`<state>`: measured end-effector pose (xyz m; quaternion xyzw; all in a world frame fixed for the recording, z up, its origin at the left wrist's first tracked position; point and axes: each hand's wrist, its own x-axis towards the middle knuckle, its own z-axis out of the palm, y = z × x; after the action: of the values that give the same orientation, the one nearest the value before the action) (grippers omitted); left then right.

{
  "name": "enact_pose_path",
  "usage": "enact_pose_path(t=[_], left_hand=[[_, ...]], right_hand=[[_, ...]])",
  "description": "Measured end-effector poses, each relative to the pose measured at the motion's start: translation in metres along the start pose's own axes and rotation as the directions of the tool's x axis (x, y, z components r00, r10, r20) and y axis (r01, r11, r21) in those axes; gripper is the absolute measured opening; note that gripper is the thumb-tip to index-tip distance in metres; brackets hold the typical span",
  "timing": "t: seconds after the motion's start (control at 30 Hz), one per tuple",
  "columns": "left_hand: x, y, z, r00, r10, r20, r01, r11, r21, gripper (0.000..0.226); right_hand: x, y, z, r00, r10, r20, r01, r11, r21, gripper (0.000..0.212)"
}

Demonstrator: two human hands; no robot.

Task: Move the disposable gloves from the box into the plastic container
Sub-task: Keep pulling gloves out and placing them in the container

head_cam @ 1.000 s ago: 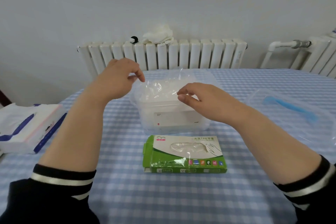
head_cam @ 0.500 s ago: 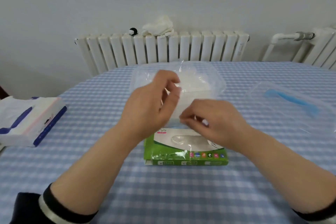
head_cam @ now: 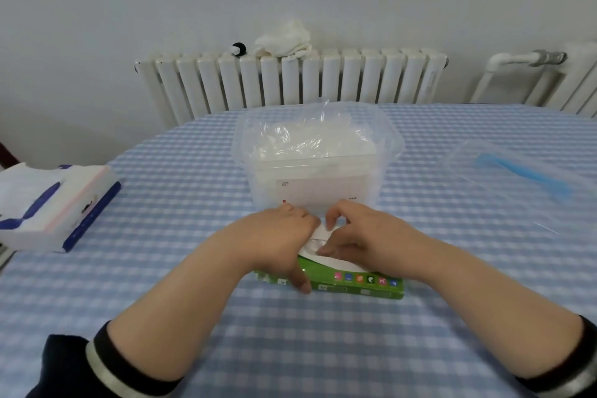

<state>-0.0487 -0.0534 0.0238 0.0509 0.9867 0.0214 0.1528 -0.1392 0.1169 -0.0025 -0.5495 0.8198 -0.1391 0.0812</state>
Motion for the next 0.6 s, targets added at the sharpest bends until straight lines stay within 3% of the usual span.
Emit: enact_pose_path(t=[0.13, 0.27, 0.4, 0.5, 0.6], left_hand=[[0.000, -0.001, 0.000, 1.000, -0.005, 0.011, 0.005, 1.000, -0.009, 0.082], [-0.002, -0.001, -0.001, 1.000, -0.010, 0.000, 0.010, 1.000, -0.023, 0.078], [-0.002, -0.002, -0.001, 1.000, -0.020, 0.022, 0.022, 0.996, -0.085, 0.085], [-0.006, -0.002, -0.008, 0.999, 0.007, 0.040, -0.002, 0.993, -0.120, 0.082], [-0.015, -0.010, -0.024, 0.994, 0.085, 0.074, -0.044, 0.897, -0.440, 0.089]], right_hand=[[0.000, -0.001, 0.005, 0.994, 0.016, -0.107, -0.017, 1.000, -0.009, 0.009], [-0.003, 0.001, -0.005, 0.964, 0.095, -0.250, -0.001, 0.936, 0.353, 0.012], [-0.008, -0.006, -0.027, 0.861, 0.337, -0.381, 0.084, 0.645, 0.760, 0.017], [-0.015, -0.014, -0.041, 0.860, 0.439, -0.260, 0.086, 0.378, 0.922, 0.017], [-0.020, -0.023, -0.049, 0.872, 0.470, -0.135, 0.031, 0.222, 0.975, 0.015]])
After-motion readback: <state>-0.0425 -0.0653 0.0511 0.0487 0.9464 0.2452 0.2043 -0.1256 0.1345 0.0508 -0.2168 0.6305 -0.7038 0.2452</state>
